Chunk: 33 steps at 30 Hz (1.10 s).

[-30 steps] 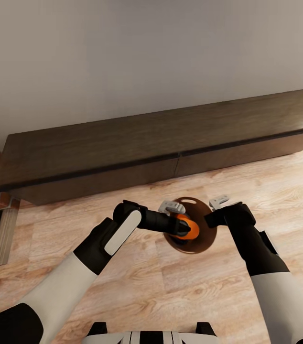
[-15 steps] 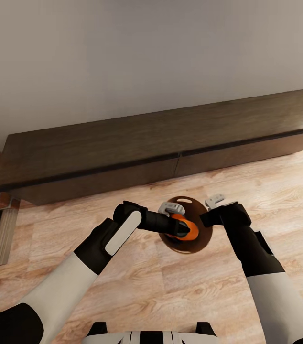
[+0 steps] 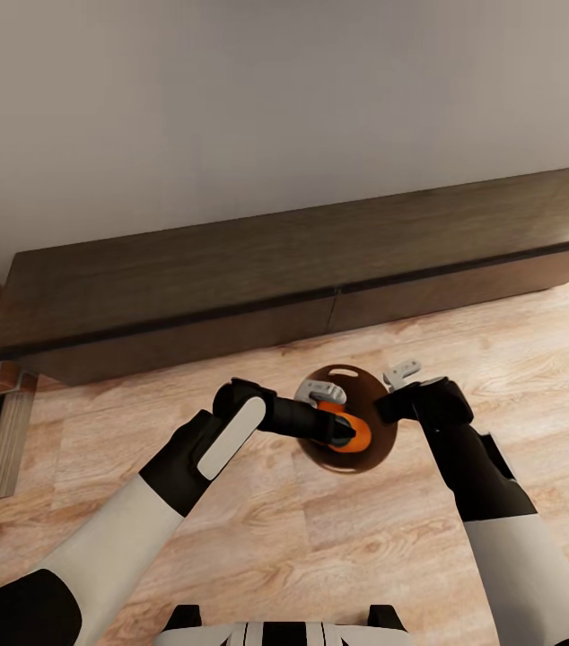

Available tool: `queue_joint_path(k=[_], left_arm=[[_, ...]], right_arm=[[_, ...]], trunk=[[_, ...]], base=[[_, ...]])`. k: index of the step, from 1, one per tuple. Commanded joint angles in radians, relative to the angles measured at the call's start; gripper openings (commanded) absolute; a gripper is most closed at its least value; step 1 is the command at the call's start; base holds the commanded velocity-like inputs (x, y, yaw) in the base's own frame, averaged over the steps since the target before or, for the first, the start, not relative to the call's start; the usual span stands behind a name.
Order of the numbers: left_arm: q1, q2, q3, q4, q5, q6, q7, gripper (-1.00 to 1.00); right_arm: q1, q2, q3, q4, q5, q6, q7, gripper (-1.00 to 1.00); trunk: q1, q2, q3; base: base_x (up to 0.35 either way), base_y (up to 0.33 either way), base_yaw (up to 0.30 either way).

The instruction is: Put the three can of soda from the living room inside the tash can in the kitchen.

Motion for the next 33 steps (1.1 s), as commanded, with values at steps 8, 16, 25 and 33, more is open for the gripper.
queue_joint_path(k=[8, 16, 25, 33], left_arm=[[0.0, 0.001, -0.001, 0.027, 0.002, -0.023, -0.001, -1.0], [0.0, 0.0, -0.001, 0.037, 0.001, -0.037, -0.002, -1.0], [0.0, 0.0, -0.002, 0.049, 0.001, -0.038, -0.002, -1.0], [0.0, 0.0, 0.0, 0.051, -0.039, -0.039, -0.003, 1.0]], right_arm=[[0.0, 0.0, 0.0, -0.019, -0.016, 0.004, 0.007, -1.0], [0.01, 0.001, 0.002, -0.023, -0.016, 0.004, 0.009, -1.0], [0.019, 0.003, 0.007, -0.035, -0.017, 0.004, 0.009, -1.0], [0.023, 0.003, 0.006, -0.042, -0.017, 0.004, 0.009, -1.0]], trunk=[[0.0, 0.0, 0.0], [0.0, 0.0, 0.0], [0.0, 0.0, 0.0], [0.0, 0.0, 0.0]], base=[[0.0, 0.0, 0.0], [0.0, 0.0, 0.0], [0.0, 0.0, 0.0], [0.0, 0.0, 0.0]])
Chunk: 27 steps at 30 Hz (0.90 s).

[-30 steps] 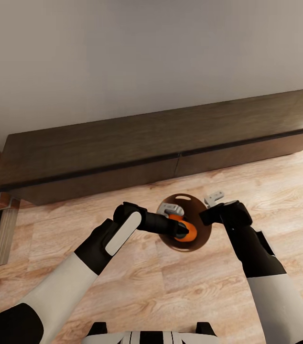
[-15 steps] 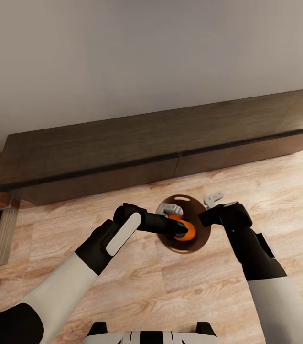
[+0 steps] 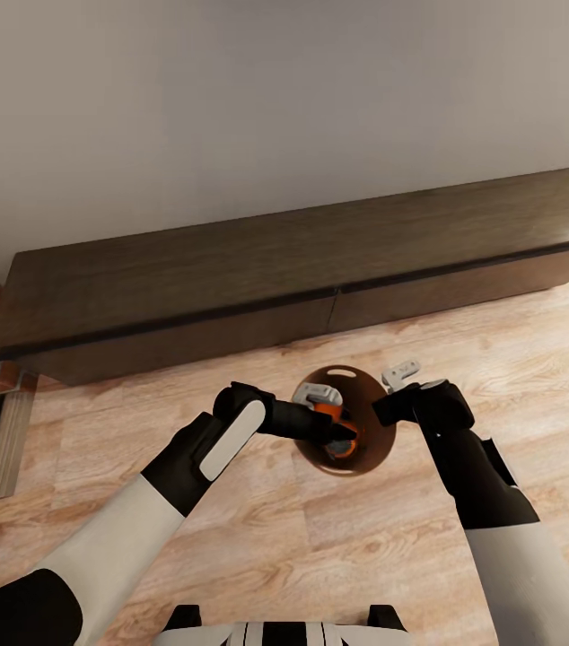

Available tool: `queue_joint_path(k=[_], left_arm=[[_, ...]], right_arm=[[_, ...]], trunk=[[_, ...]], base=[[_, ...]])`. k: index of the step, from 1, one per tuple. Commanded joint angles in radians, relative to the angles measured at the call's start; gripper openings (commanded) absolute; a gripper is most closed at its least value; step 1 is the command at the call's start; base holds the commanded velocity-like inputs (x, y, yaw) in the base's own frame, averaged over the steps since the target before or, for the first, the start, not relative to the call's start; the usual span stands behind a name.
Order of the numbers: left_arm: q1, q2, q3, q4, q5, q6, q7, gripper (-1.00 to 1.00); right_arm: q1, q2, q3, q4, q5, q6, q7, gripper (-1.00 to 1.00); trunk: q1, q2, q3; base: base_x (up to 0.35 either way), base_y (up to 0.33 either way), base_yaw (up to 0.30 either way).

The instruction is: Put the three can of soda from the living room inside the tash can in the kitchen.

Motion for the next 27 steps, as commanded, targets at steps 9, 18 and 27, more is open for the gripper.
queue_joint_path(k=[9, 18, 27], left_arm=[[0.001, 0.003, 0.0, -0.002, -0.028, 0.0, 0.0, 1.0], [0.006, 0.014, 0.004, -0.099, -0.024, 0.002, -0.013, 1.0], [0.011, 0.2, 0.01, -0.357, -0.013, 0.011, -0.099, 1.0]], right_arm=[[0.005, -0.001, 0.0, -0.001, -0.02, 0.005, 0.003, -1.0], [0.005, -0.004, -0.008, 0.0, -0.024, 0.005, 0.003, -1.0], [0.005, -0.012, -0.017, 0.008, -0.028, 0.005, 0.003, -1.0]], trunk=[[0.0, 0.0, 0.0], [0.0, 0.0, 0.0], [0.0, 0.0, 0.0]], base=[[0.0, 0.0, 0.0], [0.0, 0.0, 0.0], [0.0, 0.0, 0.0]])
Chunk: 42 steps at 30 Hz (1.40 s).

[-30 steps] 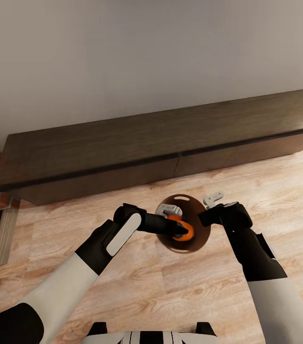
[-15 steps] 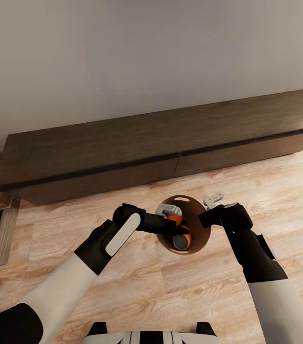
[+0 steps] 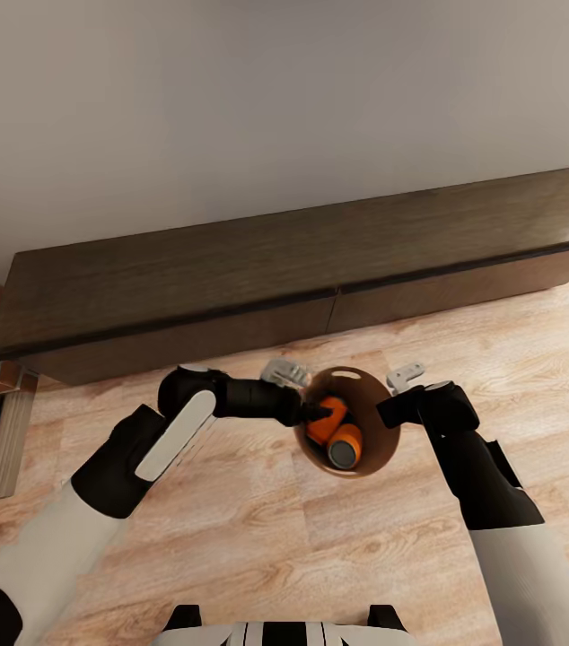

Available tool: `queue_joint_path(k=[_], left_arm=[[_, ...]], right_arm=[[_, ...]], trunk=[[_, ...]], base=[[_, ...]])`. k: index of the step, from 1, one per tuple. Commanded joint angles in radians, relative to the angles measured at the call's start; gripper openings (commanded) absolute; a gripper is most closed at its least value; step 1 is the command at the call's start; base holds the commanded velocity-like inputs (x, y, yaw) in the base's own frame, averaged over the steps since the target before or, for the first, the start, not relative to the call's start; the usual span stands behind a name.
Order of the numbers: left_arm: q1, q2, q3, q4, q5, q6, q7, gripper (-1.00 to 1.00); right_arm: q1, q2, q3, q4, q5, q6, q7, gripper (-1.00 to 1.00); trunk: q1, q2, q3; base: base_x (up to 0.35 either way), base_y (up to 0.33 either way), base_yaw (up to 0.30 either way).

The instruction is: Put the three can of soda from the living room inside the tash can in the kitchen.

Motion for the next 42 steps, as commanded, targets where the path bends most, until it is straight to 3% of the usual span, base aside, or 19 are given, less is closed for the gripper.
queue_joint_path(k=[1, 3, 6, 7, 8, 10, 11, 16, 18, 19, 23, 24, 25, 26, 30, 36, 42], left_arm=[[0.002, 0.033, 0.002, -0.014, 0.002, -0.001, -0.03, 1.0], [0.009, 0.067, 0.004, -0.022, 0.001, -0.004, -0.06, 1.0], [0.031, 0.187, 0.025, -0.031, 0.002, -0.025, -0.135, 1.0], [0.036, 0.206, 0.034, -0.03, 0.003, -0.037, -0.146, 1.0], [0.069, 0.248, 0.067, -0.028, 0.002, -0.081, -0.183, 1.0], [0.12, 0.275, 0.105, -0.027, -0.001, -0.119, -0.22, 1.0], [0.193, 0.295, 0.16, -0.025, -0.011, -0.171, -0.249, 1.0], [0.296, 0.306, 0.192, -0.011, -0.107, -0.291, -0.265, 1.0], [0.361, 0.308, 0.2, 0.021, -0.168, -0.379, -0.268, 1.0], [0.41, 0.308, 0.203, 0.128, -0.203, -0.514, -0.268, 1.0], [0.423, 0.306, 0.204, 0.315, -0.211, -0.662, -0.268, 1.0], [0.426, 0.305, 0.204, 0.412, -0.211, -0.745, -0.274, 1.0], [0.426, 0.304, 0.203, 0.457, -0.212, -0.789, -0.279, 1.0], [0.427, 0.303, 0.203, 0.474, -0.213, -0.806, -0.28, 1.0], [0.43, 0.3, 0.198, 0.532, -0.218, -0.859, -0.279, 1.0], [0.443, 0.297, 0.204, 0.633, -0.219, -0.895, -0.279, 1.0], [0.445, 0.297, 0.205, 0.672, -0.219, -0.908, -0.28, 1.0]], right_arm=[[0.0, -0.001, 0.0, 0.001, -0.017, 0.004, 0.003, -1.0], [0.0, -0.003, -0.001, 0.002, -0.017, 0.004, 0.003, -1.0], [0.0, -0.005, -0.003, 0.003, -0.018, 0.004, 0.003, -1.0], [0.0, -0.005, -0.003, 0.003, -0.018, 0.004, 0.003, -1.0], [0.0, -0.006, -0.004, 0.005, -0.018, 0.004, 0.003, -1.0], [0.0, -0.006, -0.007, 0.008, -0.018, 0.004, 0.003, -1.0], [0.0, -0.006, -0.027, 0.024, -0.018, 0.004, 0.004, -1.0], [-0.001, -0.006, -0.05, 0.06, -0.018, 0.004, 0.004, -1.0], [-0.002, -0.006, -0.056, 0.082, -0.018, 0.004, 0.005, -1.0], [-0.003, -0.006, -0.063, 0.108, -0.018, 0.004, 0.008, -1.0], [-0.01, -0.015, -0.106, 0.195, -0.018, 0.004, 0.062, -1.0], [-0.023, -0.033, -0.123, 0.255, -0.017, 0.004, 0.096, -1.0], [-0.043, -0.041, -0.129, 0.305, -0.017, 0.004, 0.112, -1.0], [-0.058, -0.044, -0.131, 0.336, -0.017, 0.004, 0.118, -1.0], [-0.223, -0.066, -0.139, 0.62, -0.018, 0.004, 0.136, -1.0], [-0.4, -0.095, -0.141, 0.901, -0.016, 0.004, 0.141, -1.0], [-0.458, -0.13, -0.14, 0.984, -0.015, 0.004, 0.133, -1.0]], trunk=[[0.0, 0.0, 0.0], [0.0, 0.0, 0.0], [0.0, 0.0, 0.0], [0.0, 0.0, 0.0], [0.0, 0.0, 0.0], [0.0, 0.0, 0.0], [0.0, 0.0, 0.0], [0.0, 0.0, 0.0], [0.0, 0.0, 0.0], [0.0, 0.0, 0.0], [0.0, 0.0, 0.0], [0.0, 0.0, 0.0], [0.0, 0.0, 0.0], [0.0, 0.0, 0.0], [0.0, 0.0, 0.0], [0.0, 0.0, 0.0], [0.0, 0.0, 0.0]], base=[[0.0, 0.0, 0.0], [0.0, 0.0, 0.0], [0.0, 0.0, 0.0], [0.0, 0.0, 0.0], [0.0, 0.0, 0.0], [0.0, 0.0, 0.0], [0.0, 0.0, 0.0], [0.0, 0.0, 0.0], [0.0, 0.0, 0.0], [0.0, 0.0, 0.0], [0.0, 0.0, 0.0], [0.0, 0.0, 0.0], [0.0, 0.0, 0.0], [0.0, 0.0, 0.0], [0.0, 0.0, 0.0], [0.0, 0.0, 0.0], [0.0, 0.0, 0.0]])
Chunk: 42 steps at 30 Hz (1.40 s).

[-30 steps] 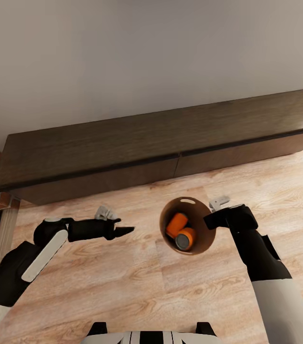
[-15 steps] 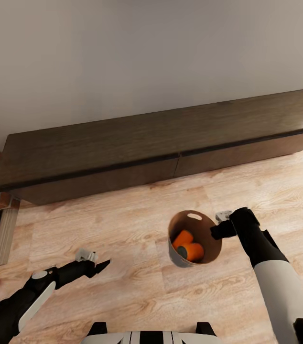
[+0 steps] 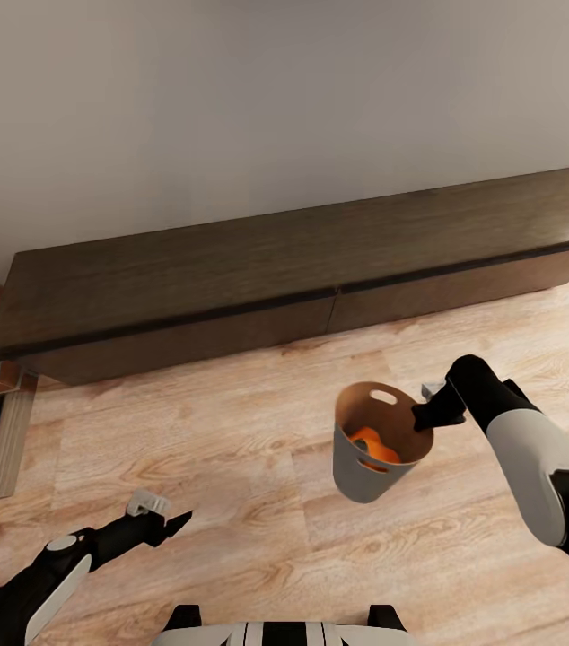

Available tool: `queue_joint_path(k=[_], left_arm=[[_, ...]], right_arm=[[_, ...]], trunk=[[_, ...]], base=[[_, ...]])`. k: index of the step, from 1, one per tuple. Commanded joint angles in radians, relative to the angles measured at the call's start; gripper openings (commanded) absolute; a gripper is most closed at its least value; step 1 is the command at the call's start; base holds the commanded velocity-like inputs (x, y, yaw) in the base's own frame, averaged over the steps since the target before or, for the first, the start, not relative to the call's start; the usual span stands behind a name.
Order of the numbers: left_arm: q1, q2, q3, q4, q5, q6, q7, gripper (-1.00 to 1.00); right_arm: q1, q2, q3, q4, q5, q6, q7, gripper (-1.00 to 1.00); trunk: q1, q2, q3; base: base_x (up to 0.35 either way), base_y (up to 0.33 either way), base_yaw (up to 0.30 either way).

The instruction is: Put the three can of soda from the living room inside the tash can in the kitchen.

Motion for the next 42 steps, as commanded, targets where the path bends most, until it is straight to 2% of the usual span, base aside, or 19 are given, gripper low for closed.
queue_joint_path(k=[1, 13, 29, 37, 42], left_arm=[[0.0, 0.0, 0.0, 0.001, 0.0, -0.001, -0.001, 1.0], [0.0, 0.0, -0.001, 0.006, 0.0, -0.002, -0.001, 1.0], [0.0, 0.0, 0.001, 0.008, 0.002, -0.019, -0.008, 1.0], [0.0, 0.0, 0.0, 0.008, 0.002, -0.02, -0.008, 1.0], [0.0, 0.0, 0.0, 0.008, 0.001, -0.021, -0.008, 1.0]], right_arm=[[-0.003, -0.002, -0.003, 0.004, -0.034, 0.013, 0.005, -1.0], [-0.007, -0.011, -0.003, 0.011, -0.034, 0.013, 0.004, -1.0], [-0.006, -0.007, 0.008, 0.01, -0.034, 0.013, 0.004, -1.0], [-0.006, -0.008, 0.009, 0.009, -0.034, 0.013, 0.004, -1.0], [-0.006, -0.008, 0.008, 0.009, -0.034, 0.013, 0.004, -1.0]], trunk=[[0.0, 0.0, 0.0], [0.042, -0.077, -0.034], [0.103, -0.189, -0.085], [0.103, -0.189, -0.085], [0.123, -0.224, -0.1]], base=[[0.0, 0.0, 0.0], [0.0, 0.0, 0.0], [0.0, 0.0, 0.0], [0.0, 0.0, 0.0], [0.0, 0.0, 0.0]])
